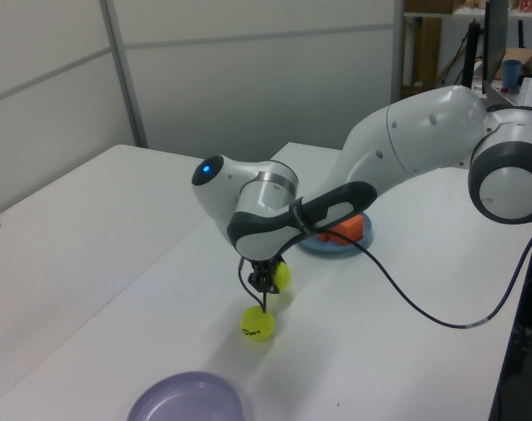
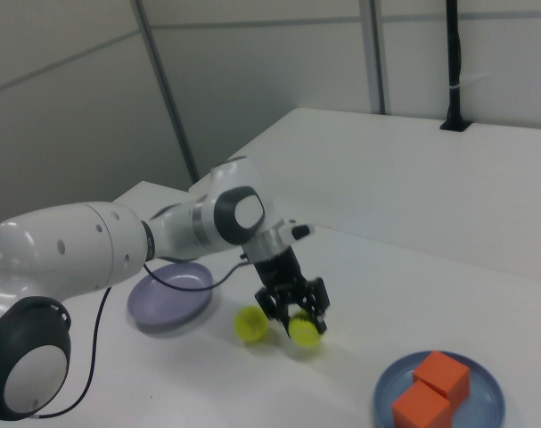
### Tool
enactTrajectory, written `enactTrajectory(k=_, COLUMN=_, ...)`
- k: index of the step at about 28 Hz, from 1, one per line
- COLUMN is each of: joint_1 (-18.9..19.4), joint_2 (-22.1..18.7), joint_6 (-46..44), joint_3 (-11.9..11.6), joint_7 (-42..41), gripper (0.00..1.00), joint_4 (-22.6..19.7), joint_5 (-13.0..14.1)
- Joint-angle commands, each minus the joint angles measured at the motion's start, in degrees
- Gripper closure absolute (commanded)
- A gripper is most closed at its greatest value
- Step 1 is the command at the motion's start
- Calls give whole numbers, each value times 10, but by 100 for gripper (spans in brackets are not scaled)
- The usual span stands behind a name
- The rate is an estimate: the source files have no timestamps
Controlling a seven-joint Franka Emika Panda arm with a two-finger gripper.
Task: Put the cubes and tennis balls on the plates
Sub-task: 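Carry the tennis ball onto the lavender plate and release it, then move the gripper to the other tennis ball and grasp it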
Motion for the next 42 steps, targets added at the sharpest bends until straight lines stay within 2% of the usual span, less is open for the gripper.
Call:
enactTrajectory(k=1, joint_1=9, joint_2=-9, joint_6=2, joint_3=46, joint_7=17, gripper=100, joint_4=35, joint_5=-2)
enactTrajectory(k=2, joint_1=11, joint_2=-13, joint_6=2, joint_3=64, joint_7=21, gripper=100, joint_4=35, joint_5=-4)
enactTrajectory(k=7, joint_1=14, joint_2=-19, joint_6=1, joint_3=118, joint_7=42, gripper=100, joint_4=35, joint_5=-5)
enactTrajectory(k=8, joint_1=22, joint_2=-19, joint_6=0, joint_3=135, joint_7=55, gripper=100, joint_4=35, joint_5=-6)
enactTrajectory(k=11, joint_1=41, joint_2=-19, joint_6=-1, joint_3=144, joint_7=68, gripper=100, joint_4=34, joint_5=-5)
enactTrajectory(k=14, joint_1=82, joint_2=-15, joint_6=-1, joint_3=144, joint_7=86, gripper=100, joint_4=30, joint_5=-10)
enactTrajectory(k=18, joint_1=112, joint_2=-6, joint_6=0, joint_3=144, joint_7=119, gripper=97, joint_4=22, joint_5=-22)
enactTrajectory(k=20, joint_1=124, joint_2=-2, joint_6=0, joint_3=145, joint_7=145, gripper=82, joint_4=20, joint_5=-28)
enactTrajectory(k=21, joint_1=126, joint_2=-2, joint_6=0, joint_3=144, joint_7=149, gripper=64, joint_4=16, joint_5=-28)
enactTrajectory(k=23, joint_1=126, joint_2=-2, joint_6=0, joint_3=145, joint_7=155, gripper=11, joint_4=14, joint_5=-27)
enactTrajectory(k=24, joint_1=126, joint_2=-3, joint_6=0, joint_3=145, joint_7=161, gripper=0, joint_4=14, joint_5=-26)
enactTrajectory(k=27, joint_1=126, joint_2=-6, joint_6=0, joint_3=145, joint_7=163, gripper=0, joint_4=19, joint_5=-19)
enactTrajectory(k=35, joint_1=117, joint_2=-22, joint_6=-2, joint_3=141, joint_7=165, gripper=0, joint_4=31, joint_5=-20)
enactTrajectory(k=38, joint_1=101, joint_2=-35, joint_6=-7, joint_3=139, joint_7=162, gripper=0, joint_4=31, joint_5=-19)
enactTrajectory(k=42, joint_1=62, joint_2=-35, joint_6=-25, joint_3=134, joint_7=156, gripper=0, joint_4=25, joint_5=-26)
